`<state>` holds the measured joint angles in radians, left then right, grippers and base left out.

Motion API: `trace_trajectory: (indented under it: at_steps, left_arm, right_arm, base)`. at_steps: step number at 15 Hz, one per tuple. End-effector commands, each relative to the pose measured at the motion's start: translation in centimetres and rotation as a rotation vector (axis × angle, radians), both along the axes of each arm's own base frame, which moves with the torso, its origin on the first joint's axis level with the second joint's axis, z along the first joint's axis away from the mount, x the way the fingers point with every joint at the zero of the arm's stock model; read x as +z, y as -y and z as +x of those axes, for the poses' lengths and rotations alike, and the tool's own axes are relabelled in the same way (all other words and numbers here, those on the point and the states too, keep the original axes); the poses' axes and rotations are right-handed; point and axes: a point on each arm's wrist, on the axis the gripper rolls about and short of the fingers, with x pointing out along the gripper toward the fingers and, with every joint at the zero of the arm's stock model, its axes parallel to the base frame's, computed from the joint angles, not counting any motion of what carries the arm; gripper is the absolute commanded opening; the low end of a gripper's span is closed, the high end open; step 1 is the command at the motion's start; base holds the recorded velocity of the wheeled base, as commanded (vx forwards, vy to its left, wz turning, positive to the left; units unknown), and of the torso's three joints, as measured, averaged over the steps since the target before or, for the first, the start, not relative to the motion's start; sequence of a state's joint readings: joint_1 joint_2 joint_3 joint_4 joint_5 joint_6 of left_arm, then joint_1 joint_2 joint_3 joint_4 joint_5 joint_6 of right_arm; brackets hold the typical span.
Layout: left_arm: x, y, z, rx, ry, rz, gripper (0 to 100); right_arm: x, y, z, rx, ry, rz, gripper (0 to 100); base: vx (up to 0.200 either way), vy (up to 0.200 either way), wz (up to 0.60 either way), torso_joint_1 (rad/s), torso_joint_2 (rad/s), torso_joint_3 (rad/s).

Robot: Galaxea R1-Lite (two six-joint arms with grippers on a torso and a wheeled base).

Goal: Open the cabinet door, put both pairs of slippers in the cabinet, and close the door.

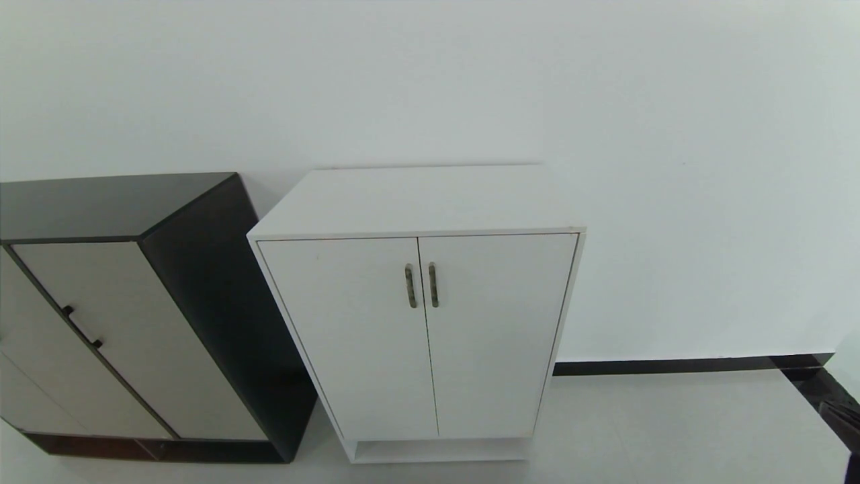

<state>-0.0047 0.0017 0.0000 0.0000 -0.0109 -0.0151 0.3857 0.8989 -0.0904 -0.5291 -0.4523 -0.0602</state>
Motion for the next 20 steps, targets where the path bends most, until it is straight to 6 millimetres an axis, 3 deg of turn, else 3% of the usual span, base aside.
trace_trajectory:
  at_steps: [1,4,9,11,13,18,20]
  left_arm:
    - [0.0,0.0,0.0,0.0,0.0,0.0,0]
    - [0.0,0.0,0.0,0.0,0.0,0.0,0]
    - [0.0,0.0,0.0,0.0,0.0,0.0,0]
    - [0.0,0.0,0.0,0.0,0.0,0.0,0]
    - [0.0,0.0,0.0,0.0,0.0,0.0,0]
    - [0.0,0.0,0.0,0.0,0.0,0.0,0]
    - [0.0,0.0,0.0,0.0,0.0,0.0,0]
  right_arm:
    - [-1.9,2.2,-6.0,0.107,0.02,0.037,0]
    - [-4.2,2.8,-8.5,0.16,0.006,0.135,0]
    - [-5.4,2.5,-8.8,0.315,0.027,0.152,0]
    - [-5.4,2.4,-8.4,0.168,-0.019,0.138,0]
    - [-5.4,2.4,-9.0,0.058,0.058,0.133,0]
    - [-5.7,2.3,-10.5,0.054,0.257,0.145,0]
    - [-5.8,2.3,-10.5,0.063,0.255,0.148,0]
  base:
    - [0.0,0.0,0.0,0.0,0.0,0.0]
    - [0.0,0.0,0.0,0.0,0.0,0.0]
    - [0.0,0.0,0.0,0.0,0.0,0.0]
    - [0.0,0.0,0.0,0.0,0.0,0.0]
    - [0.0,0.0,0.0,0.0,0.0,0.0]
    - [0.0,0.0,0.0,0.0,0.0,0.0]
    - [0.0,0.0,0.0,0.0,0.0,0.0]
